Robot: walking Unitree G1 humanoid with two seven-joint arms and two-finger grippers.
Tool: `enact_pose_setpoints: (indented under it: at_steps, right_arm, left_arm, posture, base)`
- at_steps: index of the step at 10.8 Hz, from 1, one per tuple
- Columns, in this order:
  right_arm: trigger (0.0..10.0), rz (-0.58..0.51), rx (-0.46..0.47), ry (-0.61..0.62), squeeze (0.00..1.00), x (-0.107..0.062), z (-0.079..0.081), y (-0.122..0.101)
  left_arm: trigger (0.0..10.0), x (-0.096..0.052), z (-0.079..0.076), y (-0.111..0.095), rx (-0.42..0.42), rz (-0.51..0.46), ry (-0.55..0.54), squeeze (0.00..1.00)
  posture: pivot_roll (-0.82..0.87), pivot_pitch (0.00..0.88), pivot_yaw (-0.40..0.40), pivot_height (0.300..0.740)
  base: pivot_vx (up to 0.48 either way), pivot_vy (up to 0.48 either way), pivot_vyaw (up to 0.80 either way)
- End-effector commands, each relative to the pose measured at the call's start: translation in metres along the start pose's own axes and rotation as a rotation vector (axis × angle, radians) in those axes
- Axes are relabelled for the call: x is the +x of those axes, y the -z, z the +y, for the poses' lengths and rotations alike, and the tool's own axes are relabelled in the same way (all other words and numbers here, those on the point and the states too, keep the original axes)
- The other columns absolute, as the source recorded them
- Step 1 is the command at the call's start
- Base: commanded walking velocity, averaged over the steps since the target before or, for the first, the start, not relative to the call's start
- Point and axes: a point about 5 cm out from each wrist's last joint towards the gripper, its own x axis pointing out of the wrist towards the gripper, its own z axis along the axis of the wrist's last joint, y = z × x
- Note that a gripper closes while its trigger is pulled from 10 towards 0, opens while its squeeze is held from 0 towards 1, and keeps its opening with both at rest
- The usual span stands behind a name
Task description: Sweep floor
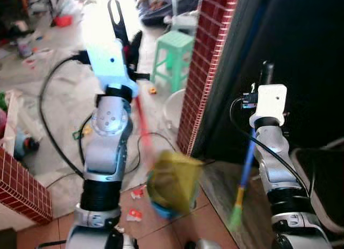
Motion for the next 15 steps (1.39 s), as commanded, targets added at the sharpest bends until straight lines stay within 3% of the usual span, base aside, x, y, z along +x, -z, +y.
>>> enact_pose_setpoints:
  at_steps: [1, 4, 7, 8, 10, 14, 15]
  right_arm:
    - [10.0, -0.053, -0.016, 0.011, 0.00, 0.002, -0.003, -0.011]
    - [10.0, -0.053, -0.014, 0.008, 0.00, 0.003, -0.002, -0.011]
    - [10.0, -0.052, -0.009, 0.002, 0.00, 0.002, -0.001, -0.012]
    - [10.0, -0.053, -0.009, -0.001, 0.00, 0.001, 0.000, -0.012]
    - [10.0, -0.055, -0.004, -0.002, 0.00, 0.000, 0.000, -0.013]
    - [10.0, -0.058, 0.005, -0.005, 0.00, 0.000, 0.002, -0.014]
    - [10.0, -0.059, 0.005, -0.005, 0.00, -0.001, 0.001, -0.014]
  left_arm:
    - [10.0, 0.005, -0.005, -0.016, 0.011, -0.091, 0.006, 0.00]
    - [10.0, 0.011, -0.003, -0.023, 0.072, -0.156, -0.038, 0.00]
    - [10.0, 0.023, -0.015, -0.038, 0.112, -0.273, -0.051, 0.00]
    - [10.0, 0.026, -0.026, -0.039, 0.083, -0.294, -0.019, 0.00]
    - [10.0, 0.021, -0.042, -0.033, 0.049, -0.291, 0.034, 0.00]
    - [10.0, -0.008, -0.086, -0.010, 0.119, -0.339, 0.284, 0.00]
    - [10.0, -0.007, -0.086, -0.011, 0.120, -0.352, 0.276, 0.00]
  posture:
    - [0.02, 0.000, -0.033, 0.740]
    - [0.02, 0.000, -0.035, 0.740]
    - [0.01, 0.000, -0.038, 0.740]
    - [0.01, 0.000, -0.038, 0.740]
    - [0.00, 0.000, -0.037, 0.740]
    - [-0.01, 0.000, -0.035, 0.740]
    - [-0.01, 0.000, -0.032, 0.740]
  base:
    - [0.000, 0.000, 0.00]
    - [0.000, 0.000, 0.00]
    - [0.000, 0.000, 0.00]
    - [0.000, 0.000, 0.00]
    - [0.000, 0.000, 0.00]
    - [0.000, 0.000, 0.00]
    - [0.000, 0.000, 0.00]
